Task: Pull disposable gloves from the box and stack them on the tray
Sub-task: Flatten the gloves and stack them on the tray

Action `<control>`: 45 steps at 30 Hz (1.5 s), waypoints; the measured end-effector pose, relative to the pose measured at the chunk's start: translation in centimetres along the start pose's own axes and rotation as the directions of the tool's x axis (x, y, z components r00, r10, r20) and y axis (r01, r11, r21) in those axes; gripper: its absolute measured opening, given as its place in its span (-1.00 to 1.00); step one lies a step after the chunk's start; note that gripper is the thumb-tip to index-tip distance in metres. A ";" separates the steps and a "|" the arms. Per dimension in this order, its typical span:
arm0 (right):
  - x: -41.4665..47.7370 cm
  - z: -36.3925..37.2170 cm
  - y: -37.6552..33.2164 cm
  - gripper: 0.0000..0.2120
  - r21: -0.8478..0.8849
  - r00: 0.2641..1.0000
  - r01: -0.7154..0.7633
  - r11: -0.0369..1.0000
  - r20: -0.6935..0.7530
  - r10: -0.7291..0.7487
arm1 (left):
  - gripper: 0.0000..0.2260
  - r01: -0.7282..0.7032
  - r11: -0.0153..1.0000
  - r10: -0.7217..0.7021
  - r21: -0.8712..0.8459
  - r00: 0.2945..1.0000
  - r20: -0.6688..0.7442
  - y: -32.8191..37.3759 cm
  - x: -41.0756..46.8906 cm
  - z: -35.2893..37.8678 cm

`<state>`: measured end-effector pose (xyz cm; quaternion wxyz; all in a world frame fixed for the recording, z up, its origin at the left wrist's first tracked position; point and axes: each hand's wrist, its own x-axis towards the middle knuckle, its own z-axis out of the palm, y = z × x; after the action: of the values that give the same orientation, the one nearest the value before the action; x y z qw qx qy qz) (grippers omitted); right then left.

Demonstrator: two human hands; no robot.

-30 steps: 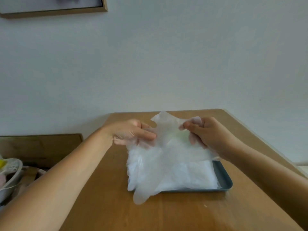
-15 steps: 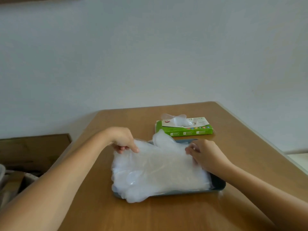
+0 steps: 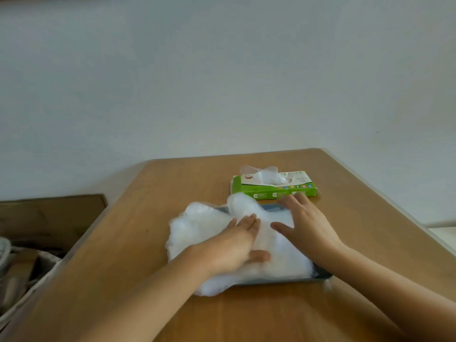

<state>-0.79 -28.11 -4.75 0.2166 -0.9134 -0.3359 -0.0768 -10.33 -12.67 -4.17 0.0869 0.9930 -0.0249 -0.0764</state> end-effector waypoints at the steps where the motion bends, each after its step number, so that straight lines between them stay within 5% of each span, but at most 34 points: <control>1: -0.4 -0.2 -0.4 -0.58 -0.032 0.997 0.070 0.997 -0.029 -0.071 | -0.26 0.003 1.000 -0.002 -0.020 0.999 0.033 -0.4 0.0 0.3; 3: -1.2 -0.4 -1.5 -0.60 -0.032 0.974 0.226 0.974 0.008 -0.226 | -0.23 -0.006 0.999 0.007 -0.033 0.999 0.054 -0.9 0.2 0.7; 7: -2.1 0.5 -1.8 -0.56 -0.017 0.880 0.374 0.927 0.322 -0.349 | -0.23 0.006 1.000 -0.007 0.011 1.000 0.029 -2.0 0.4 1.8; 12: -1.5 -0.3 1.2 -0.26 -0.164 0.781 0.408 0.898 0.572 -0.251 | -0.08 0.107 0.994 -0.107 -0.001 0.993 0.054 -3.3 -1.2 1.9; 21: 0.5 -2.9 0.4 -0.07 -0.213 0.727 0.366 0.906 0.673 -0.136 | 0.04 0.195 0.971 -0.228 0.140 0.930 0.287 -8.0 -2.8 -4.2; 25: 3.8 -3.7 -1.0 -0.33 -0.133 0.793 0.292 0.947 0.587 -0.162 | -0.21 0.207 0.978 -0.198 -0.041 0.968 0.156 -7.4 -1.5 -6.8; 30: 10.4 -2.6 0.6 -0.47 -0.026 0.983 0.165 0.986 0.082 -0.162 | -0.25 0.215 0.961 -0.224 -0.174 0.974 -0.033 -7.3 2.3 -8.7; 34: 14.1 -0.5 2.9 -0.34 0.177 0.998 -0.054 0.983 -0.015 0.058 | -0.45 0.177 0.969 -0.184 -0.172 0.983 -0.024 -6.5 6.4 -8.6; 36: 14.9 0.4 3.7 -0.43 0.282 0.992 -0.122 0.952 0.000 0.127 | -0.48 0.169 0.974 -0.169 -0.152 0.985 0.015 -6.3 8.3 -7.8; 40: 15.2 1.4 4.4 -0.82 0.325 0.980 -0.046 0.945 -0.167 0.105 | -0.44 0.224 0.969 -0.210 -0.103 0.968 0.135 -6.0 10.9 -5.9; 45: 15.5 -1.0 3.3 -0.85 0.457 0.954 0.085 0.886 -0.293 0.059 | -0.51 0.260 0.959 -0.230 -0.110 0.946 0.227 -6.0 11.7 -4.7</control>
<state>13.20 -21.81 -0.55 0.4763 -0.8105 -0.3139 -0.1328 2.21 -6.71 -2.41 0.1422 0.9660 0.0952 -0.1938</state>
